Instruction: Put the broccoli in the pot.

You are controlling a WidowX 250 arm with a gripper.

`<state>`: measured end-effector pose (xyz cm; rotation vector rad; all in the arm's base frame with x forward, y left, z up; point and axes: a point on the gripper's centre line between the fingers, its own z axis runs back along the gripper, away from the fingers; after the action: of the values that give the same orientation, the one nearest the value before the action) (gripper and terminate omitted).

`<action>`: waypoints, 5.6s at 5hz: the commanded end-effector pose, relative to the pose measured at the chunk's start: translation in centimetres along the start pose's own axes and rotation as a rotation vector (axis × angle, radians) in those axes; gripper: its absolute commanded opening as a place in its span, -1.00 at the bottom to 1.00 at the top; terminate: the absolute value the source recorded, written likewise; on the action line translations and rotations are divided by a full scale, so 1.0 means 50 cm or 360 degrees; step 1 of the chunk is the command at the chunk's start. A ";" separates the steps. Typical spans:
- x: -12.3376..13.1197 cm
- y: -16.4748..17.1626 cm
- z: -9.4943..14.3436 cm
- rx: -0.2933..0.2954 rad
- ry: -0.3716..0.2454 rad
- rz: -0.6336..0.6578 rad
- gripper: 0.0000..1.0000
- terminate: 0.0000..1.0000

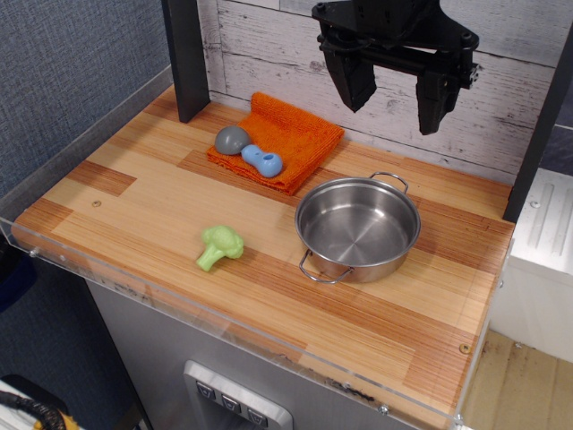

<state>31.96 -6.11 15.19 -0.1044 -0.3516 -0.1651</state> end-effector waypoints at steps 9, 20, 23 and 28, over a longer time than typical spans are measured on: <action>-0.202 0.203 -0.032 0.0214 0.0085 -0.0067 1.00 -1.00; -0.207 0.242 -0.098 0.0229 0.0039 0.0175 -1.00 -1.00; -0.138 0.187 -0.042 0.0211 -0.0107 0.0137 -1.00 -1.00; -0.064 0.091 -0.139 0.0143 -0.0041 -0.0096 -1.00 -1.00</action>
<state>31.70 -2.02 5.70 -0.0102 -0.3394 -0.1977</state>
